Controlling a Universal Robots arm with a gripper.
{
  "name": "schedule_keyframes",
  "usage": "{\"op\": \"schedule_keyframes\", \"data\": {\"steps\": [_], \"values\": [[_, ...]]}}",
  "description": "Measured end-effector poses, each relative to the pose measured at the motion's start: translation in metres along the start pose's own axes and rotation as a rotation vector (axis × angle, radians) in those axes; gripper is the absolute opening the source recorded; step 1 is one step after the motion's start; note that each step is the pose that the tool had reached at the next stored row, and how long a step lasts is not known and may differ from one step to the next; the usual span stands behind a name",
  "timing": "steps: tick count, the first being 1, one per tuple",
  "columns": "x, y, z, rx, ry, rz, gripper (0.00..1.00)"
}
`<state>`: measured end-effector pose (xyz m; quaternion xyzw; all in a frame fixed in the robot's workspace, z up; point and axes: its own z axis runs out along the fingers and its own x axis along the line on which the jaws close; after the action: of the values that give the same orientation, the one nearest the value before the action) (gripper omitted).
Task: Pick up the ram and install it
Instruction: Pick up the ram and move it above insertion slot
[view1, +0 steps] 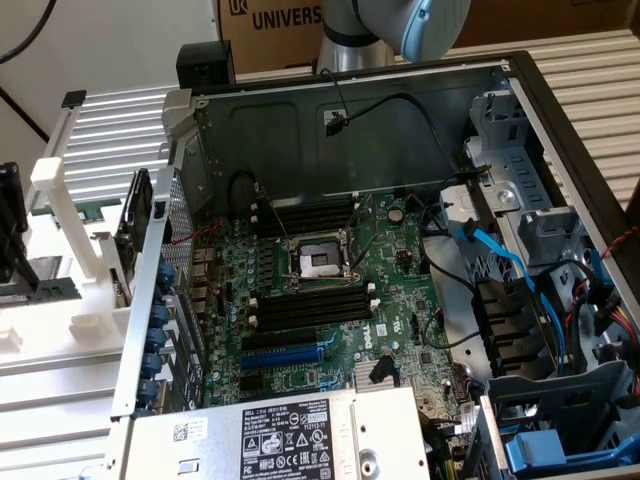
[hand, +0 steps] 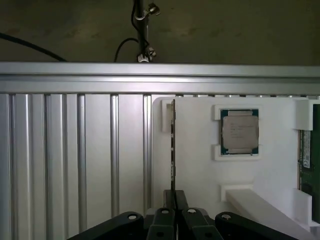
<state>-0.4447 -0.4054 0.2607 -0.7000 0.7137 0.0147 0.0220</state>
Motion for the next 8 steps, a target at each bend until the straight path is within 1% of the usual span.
{"op": "schedule_keyframes", "data": {"steps": [6,8], "values": [[-0.002,-0.0001,-0.0248,0.0003,0.0027,0.004,0.12],[-0.002,-0.0001,-0.0307,0.0005,0.0047,0.006,0.12]]}}
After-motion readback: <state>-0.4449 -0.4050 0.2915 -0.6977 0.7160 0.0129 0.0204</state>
